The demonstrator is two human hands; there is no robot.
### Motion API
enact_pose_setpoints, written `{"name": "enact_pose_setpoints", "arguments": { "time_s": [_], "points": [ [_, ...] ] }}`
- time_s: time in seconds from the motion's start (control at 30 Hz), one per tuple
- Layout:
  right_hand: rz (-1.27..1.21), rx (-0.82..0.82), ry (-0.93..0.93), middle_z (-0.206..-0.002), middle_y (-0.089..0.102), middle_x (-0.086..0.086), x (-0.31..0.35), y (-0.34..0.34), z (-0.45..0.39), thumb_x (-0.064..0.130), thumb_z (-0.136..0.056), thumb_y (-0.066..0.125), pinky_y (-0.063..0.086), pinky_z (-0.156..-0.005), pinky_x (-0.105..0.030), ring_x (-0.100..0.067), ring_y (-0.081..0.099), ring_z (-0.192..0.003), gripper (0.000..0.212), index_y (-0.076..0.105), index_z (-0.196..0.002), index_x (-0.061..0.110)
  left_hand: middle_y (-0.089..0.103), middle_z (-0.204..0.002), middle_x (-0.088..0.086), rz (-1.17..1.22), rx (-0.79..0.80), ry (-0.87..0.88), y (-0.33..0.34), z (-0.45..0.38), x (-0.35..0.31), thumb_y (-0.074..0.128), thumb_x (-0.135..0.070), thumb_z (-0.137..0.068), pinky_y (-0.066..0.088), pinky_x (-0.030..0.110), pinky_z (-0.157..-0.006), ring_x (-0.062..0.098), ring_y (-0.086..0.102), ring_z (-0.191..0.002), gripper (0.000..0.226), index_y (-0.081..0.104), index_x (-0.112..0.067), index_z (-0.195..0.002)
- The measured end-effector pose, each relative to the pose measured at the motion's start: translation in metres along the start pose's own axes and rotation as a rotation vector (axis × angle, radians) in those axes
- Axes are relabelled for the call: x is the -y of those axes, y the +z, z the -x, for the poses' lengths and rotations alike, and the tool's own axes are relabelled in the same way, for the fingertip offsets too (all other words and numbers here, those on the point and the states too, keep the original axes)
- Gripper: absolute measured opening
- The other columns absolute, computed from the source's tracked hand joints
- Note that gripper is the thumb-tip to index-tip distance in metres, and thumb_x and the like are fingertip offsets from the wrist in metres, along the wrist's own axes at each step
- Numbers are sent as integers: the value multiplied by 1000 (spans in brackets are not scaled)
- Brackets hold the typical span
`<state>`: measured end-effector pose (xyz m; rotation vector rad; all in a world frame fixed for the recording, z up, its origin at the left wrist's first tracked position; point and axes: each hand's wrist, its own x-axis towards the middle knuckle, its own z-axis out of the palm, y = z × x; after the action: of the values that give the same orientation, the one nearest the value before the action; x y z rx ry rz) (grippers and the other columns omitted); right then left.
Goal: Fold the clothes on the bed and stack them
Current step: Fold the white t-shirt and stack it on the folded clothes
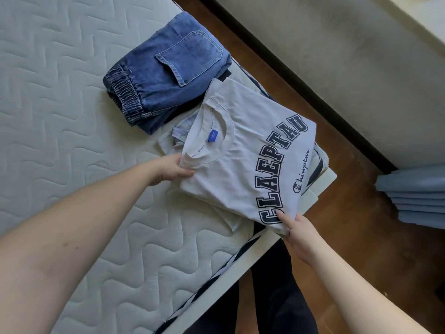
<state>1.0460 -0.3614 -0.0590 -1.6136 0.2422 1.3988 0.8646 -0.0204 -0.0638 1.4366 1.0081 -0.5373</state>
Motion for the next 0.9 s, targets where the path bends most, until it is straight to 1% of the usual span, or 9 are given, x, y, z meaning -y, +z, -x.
{"name": "enact_pose_setpoints", "arguments": {
  "time_s": [0.1,0.27,0.37,0.43,0.5,0.6,0.67,0.77,0.9],
  "points": [
    [-57,-26,-10,-114,73,-1,-7,15,3,20,-99,56,57,-77,-30,-18,70,-102,27,61,-124,15,63,-125,4,-83,-100,34,-15,7,-8,69,-18,-91,47,42,-100,25,60,-114,47,50,-18,-134],
    [-31,10,83,-110,73,8,-23,61,8,21,-97,59,58,-72,-27,-15,70,-100,19,63,-116,24,63,-104,4,-385,-413,44,-51,12,-30,72,-34,-86,45,34,-74,26,59,-94,35,59,-17,-114],
    [-40,27,179,-111,73,-1,-32,91,4,19,-95,64,59,-69,-29,-24,69,-103,19,62,-114,17,65,-96,5,-383,-562,44,-66,9,-29,72,-38,-85,44,32,-63,23,58,-82,30,63,-16,-103],
    [37,52,246,-108,71,-6,-29,103,2,18,-95,63,59,-69,-30,-26,70,-98,18,60,-112,12,65,-97,5,-277,-648,39,-67,4,-20,75,-35,-83,47,33,-67,24,59,-84,29,63,-18,-102],
    [266,96,290,-94,71,-5,-14,101,1,22,-93,64,57,-64,-28,-20,71,-82,16,61,-103,10,64,-104,7,-72,-673,-18,-61,-1,-2,78,-29,-80,54,38,-77,27,62,-92,36,61,-16,-109],
    [724,127,344,-83,69,-8,25,78,-8,36,-93,62,53,-57,-25,-18,66,-70,33,65,-100,4,63,-116,16,242,-628,-115,-43,-4,28,79,-22,-81,54,47,-93,32,63,-101,51,54,-10,-124],
    [898,119,348,-79,70,-8,62,60,-18,44,-93,61,52,-53,-23,-17,64,-64,45,66,-100,0,63,-119,15,371,-643,-123,-31,-6,43,80,-23,-81,50,47,-99,31,61,-104,50,53,-11,-122],
    [941,101,192,-75,70,-7,120,43,-38,44,-92,64,51,-53,-25,-19,62,-63,44,65,-98,0,66,-117,9,566,-682,-115,-20,-11,53,79,-22,-82,49,42,-100,26,62,-104,47,57,-8,-121],
    [975,112,-132,-87,72,-7,184,51,-72,40,-93,63,54,-59,-28,-14,66,-69,31,64,-97,10,66,-122,12,811,-704,-97,-9,-18,50,76,-19,-85,48,45,-101,29,62,-113,46,58,-9,-126]
  ]
}}
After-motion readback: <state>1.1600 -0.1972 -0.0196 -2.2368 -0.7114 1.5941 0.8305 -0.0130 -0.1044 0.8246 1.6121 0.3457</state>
